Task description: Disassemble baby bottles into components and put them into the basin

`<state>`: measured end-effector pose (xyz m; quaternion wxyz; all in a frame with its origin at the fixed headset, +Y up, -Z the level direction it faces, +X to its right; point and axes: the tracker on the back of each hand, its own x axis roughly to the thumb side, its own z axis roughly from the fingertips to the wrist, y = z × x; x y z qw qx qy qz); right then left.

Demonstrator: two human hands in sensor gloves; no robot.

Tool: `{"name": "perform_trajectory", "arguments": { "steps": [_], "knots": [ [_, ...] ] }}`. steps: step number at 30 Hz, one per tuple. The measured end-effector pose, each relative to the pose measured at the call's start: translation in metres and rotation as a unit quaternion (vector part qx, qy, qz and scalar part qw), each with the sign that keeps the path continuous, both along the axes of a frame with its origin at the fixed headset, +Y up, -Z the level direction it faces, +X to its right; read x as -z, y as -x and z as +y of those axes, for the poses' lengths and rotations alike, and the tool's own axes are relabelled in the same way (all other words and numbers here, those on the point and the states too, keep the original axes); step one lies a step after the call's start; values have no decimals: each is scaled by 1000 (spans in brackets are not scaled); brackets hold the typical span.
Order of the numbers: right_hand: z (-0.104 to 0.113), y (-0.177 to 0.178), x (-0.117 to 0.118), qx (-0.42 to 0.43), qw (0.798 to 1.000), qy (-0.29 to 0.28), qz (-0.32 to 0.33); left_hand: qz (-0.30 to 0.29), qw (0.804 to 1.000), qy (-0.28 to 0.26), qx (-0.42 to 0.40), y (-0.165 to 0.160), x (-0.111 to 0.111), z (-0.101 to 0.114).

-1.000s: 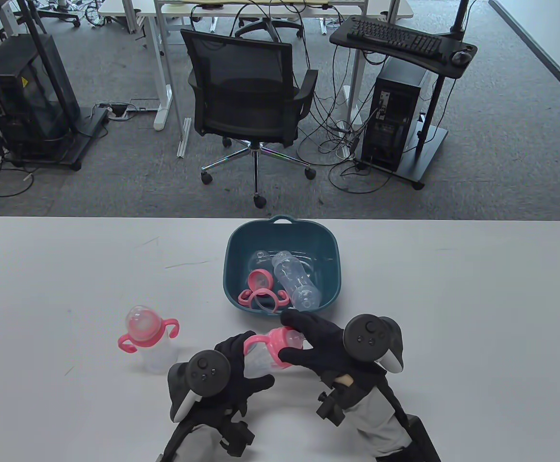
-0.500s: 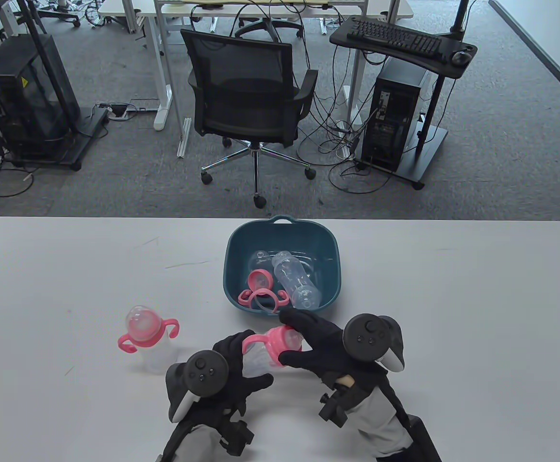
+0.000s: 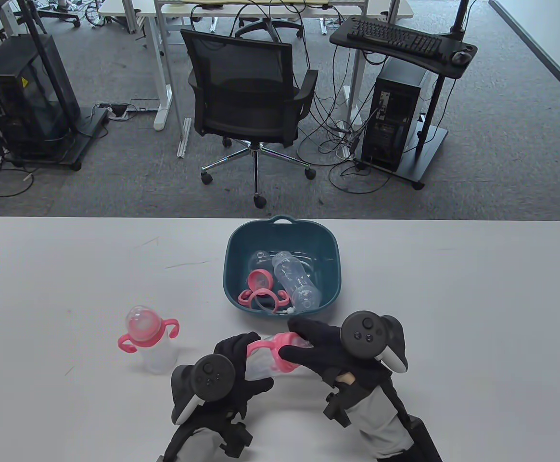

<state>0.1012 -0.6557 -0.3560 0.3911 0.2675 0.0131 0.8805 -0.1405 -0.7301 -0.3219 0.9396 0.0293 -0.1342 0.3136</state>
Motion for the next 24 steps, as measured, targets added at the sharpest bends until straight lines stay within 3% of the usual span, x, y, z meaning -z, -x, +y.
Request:
{"name": "perform_trajectory", "arguments": {
  "steps": [13,24],
  "knots": [
    [2,4,-2,16,998,19,62,5,1000,3,-8,3,0,1],
    [1,-3,-1,-31,999,7,-8,5,1000,-6,2,2,-1,2]
  ]
}}
